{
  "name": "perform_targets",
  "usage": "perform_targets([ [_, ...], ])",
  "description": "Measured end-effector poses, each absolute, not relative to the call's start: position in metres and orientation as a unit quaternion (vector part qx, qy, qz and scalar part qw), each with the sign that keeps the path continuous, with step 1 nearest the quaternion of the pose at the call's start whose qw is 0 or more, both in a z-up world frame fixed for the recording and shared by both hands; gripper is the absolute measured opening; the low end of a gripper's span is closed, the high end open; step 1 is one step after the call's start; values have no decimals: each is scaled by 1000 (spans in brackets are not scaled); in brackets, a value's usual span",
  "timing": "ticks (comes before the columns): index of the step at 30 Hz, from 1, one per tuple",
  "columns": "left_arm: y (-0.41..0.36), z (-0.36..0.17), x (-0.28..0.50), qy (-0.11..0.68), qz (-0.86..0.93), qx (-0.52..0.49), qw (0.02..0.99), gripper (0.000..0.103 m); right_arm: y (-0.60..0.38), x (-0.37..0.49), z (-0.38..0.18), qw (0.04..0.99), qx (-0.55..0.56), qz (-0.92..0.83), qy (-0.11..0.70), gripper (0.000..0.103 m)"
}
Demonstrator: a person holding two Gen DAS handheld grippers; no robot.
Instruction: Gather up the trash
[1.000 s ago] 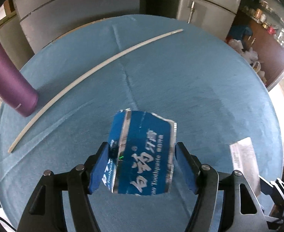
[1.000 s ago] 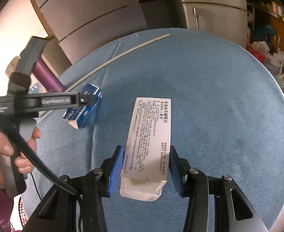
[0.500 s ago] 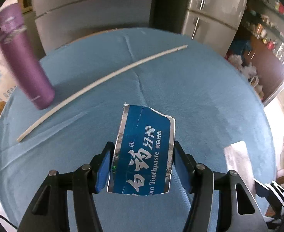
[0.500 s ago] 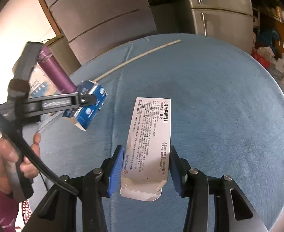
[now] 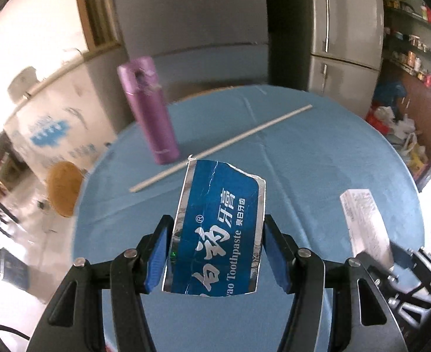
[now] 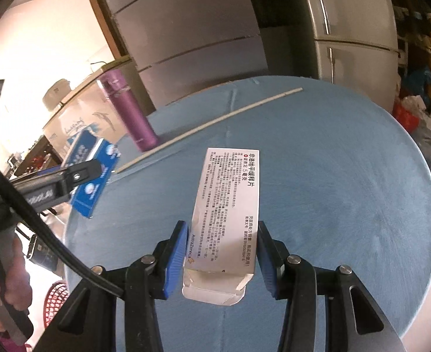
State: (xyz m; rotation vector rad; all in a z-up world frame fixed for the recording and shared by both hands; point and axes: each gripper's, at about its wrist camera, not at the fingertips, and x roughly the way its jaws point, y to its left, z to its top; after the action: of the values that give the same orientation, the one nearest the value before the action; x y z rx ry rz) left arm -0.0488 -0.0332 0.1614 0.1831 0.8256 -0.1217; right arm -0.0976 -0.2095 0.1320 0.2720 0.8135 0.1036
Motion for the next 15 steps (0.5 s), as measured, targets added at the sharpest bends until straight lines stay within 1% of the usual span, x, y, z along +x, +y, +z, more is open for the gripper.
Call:
perform_targets([
  [10,-11,194,-115,349,-26,110,930,62,-184,-138,159,918,122,73,370,48],
  [15,-1,198,-139,342,-17,111,933,62,-173,-154,163,916,124,86,371,48],
])
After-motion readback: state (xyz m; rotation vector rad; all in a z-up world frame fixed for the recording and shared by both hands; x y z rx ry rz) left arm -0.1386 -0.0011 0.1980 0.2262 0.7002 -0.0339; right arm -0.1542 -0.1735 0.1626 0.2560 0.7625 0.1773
